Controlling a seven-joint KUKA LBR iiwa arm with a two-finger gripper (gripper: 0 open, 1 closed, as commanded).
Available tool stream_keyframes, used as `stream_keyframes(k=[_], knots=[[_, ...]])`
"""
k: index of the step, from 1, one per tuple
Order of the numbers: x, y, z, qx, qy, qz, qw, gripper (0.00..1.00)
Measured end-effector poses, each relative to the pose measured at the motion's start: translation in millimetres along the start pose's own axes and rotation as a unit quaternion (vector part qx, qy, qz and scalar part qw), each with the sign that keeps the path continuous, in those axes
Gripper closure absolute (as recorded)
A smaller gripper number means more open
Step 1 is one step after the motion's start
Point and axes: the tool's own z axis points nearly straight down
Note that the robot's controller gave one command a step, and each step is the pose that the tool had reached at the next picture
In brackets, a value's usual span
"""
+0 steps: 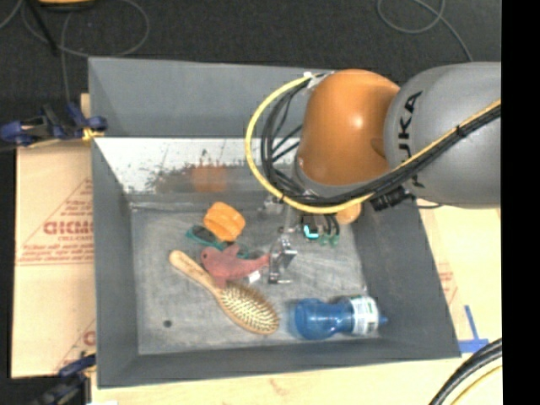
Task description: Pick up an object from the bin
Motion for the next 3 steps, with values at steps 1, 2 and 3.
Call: stream_keyframes(k=[1,2,3], knots=[[-0.7,-0.2,-4.1,0.000,-0.0030,0.001,1.0000,0.00],[-18.6,9.1,36.6,-0.001,-0.0059,0.059,0.9982,0.00],[-28.0,19.5,90.1,0.001,-0.0055,0.012,0.9999,0.00]])
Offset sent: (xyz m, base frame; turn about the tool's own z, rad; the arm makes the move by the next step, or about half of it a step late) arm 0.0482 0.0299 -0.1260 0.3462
